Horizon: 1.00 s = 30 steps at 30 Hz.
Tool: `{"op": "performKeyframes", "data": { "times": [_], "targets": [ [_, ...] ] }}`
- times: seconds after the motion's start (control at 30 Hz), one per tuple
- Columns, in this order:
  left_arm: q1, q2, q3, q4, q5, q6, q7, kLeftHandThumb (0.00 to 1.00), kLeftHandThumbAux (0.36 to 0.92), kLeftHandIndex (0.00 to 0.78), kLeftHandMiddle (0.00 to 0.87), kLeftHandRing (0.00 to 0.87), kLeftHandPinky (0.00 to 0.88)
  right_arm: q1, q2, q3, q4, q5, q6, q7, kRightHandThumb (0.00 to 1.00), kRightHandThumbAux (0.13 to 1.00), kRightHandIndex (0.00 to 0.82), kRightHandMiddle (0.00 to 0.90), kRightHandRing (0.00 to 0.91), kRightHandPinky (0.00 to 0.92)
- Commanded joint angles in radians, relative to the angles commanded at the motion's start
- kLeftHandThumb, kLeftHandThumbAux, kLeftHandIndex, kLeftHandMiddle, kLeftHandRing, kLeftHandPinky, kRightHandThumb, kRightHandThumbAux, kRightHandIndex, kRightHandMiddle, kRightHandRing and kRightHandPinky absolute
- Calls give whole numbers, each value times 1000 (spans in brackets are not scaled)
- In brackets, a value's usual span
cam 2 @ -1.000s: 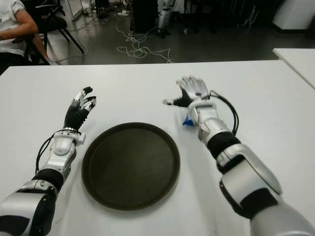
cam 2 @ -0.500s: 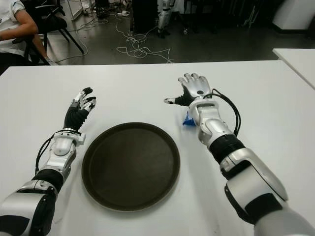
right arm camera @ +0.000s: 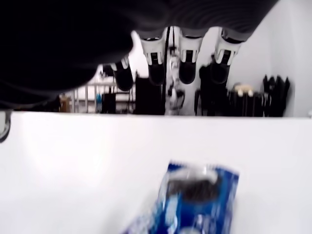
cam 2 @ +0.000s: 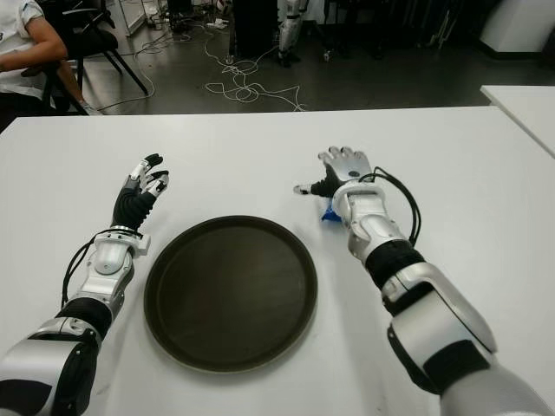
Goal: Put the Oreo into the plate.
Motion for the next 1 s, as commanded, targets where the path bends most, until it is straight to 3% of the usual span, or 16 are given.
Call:
{"op": "performKeyframes", "data": {
  "times": [0.23, 0.47, 0.83, 1.0],
  "targets": [
    [1, 1, 1, -1, -1, 3, -1, 653, 481, 70, 123, 143, 198, -22, 27, 5, 61, -9, 48, 0, 75, 282, 0, 0, 0, 20],
    [1, -1, 2, -3, -3, 3, -1, 667, 488, 72, 124, 147, 215, -47, 53, 13, 127, -12, 104, -12, 19, 327, 0, 0, 56, 166],
    [-1, 1, -1, -1, 2, 1, 3, 685, 489, 74, 131, 153, 211, -59, 68, 12, 167, -2, 113, -51, 0, 340, 0, 17, 78, 168],
    [0, 2, -3, -2, 4, -1, 2, 683, 482, 70, 131, 151, 206, -59, 72, 11, 179, 0, 111, -74, 0, 360, 0, 21, 94, 211]
  ]
}}
